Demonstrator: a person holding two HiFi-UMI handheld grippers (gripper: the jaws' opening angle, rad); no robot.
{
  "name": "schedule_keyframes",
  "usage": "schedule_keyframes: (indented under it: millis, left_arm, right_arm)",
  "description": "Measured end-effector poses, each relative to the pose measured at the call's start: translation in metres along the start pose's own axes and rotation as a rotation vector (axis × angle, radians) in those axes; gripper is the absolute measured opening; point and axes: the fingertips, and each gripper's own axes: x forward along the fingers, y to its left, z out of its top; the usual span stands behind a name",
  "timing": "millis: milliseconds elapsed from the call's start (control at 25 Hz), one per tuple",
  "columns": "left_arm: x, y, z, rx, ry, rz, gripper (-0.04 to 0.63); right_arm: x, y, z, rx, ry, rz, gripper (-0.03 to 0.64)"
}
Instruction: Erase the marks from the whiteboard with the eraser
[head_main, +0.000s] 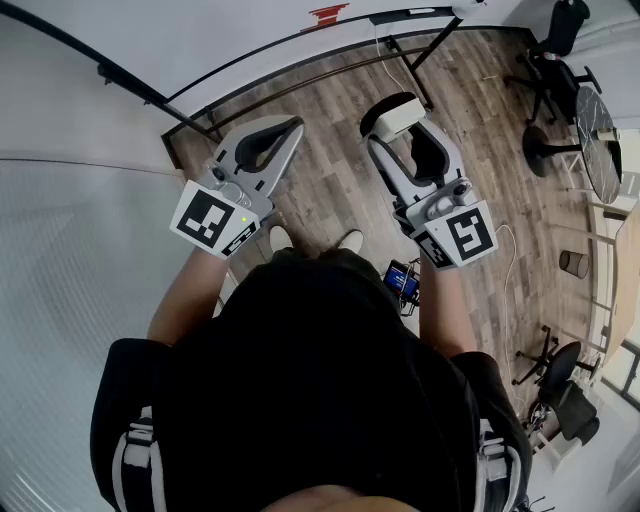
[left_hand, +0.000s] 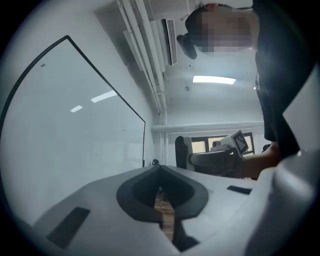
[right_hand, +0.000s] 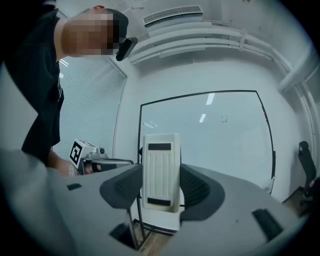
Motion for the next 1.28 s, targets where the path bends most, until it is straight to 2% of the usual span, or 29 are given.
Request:
schedule_keyframes:
  millis: [120, 400, 560, 800, 920, 1280]
  left_arm:
    - [-0.002, -0.007, 0.000, -0.013, -0.021, 0.012, 0.006]
    - [0.001, -0.014, -0.002, -0.008, -0.038, 0.010, 0.006]
    - [0.007, -0.013, -0.011, -0.006, -0.047, 0.010, 0.006]
    - [0.024, -0.084, 0.021, 0.014, -0.047, 0.040, 0.006]
    - [0.042, -0.098, 0.022, 0.018, -0.052, 0.040, 0.006]
    - [0.099, -0.136, 0.020, 0.017, -0.046, 0.071, 0.006]
  right_arm:
    - [-0.002, 0.005, 0.004, 0.019, -0.011, 0.014, 0.230]
    - [-0.005, 0.005, -0.004, -0.019, 0.024, 0.024, 0.230]
    - [-0.004, -0.002, -0.014, 0.016, 0.034, 0.032, 0.230]
    - [-0.080, -0.012, 0.021, 0.004, 0.023, 0.032, 0.229]
    - [-0.095, -0.027, 0.024, -0.023, 0.020, 0.025, 0.230]
    - [-0.136, -0.071, 0.021, -0.055, 0.018, 0.080, 0.230]
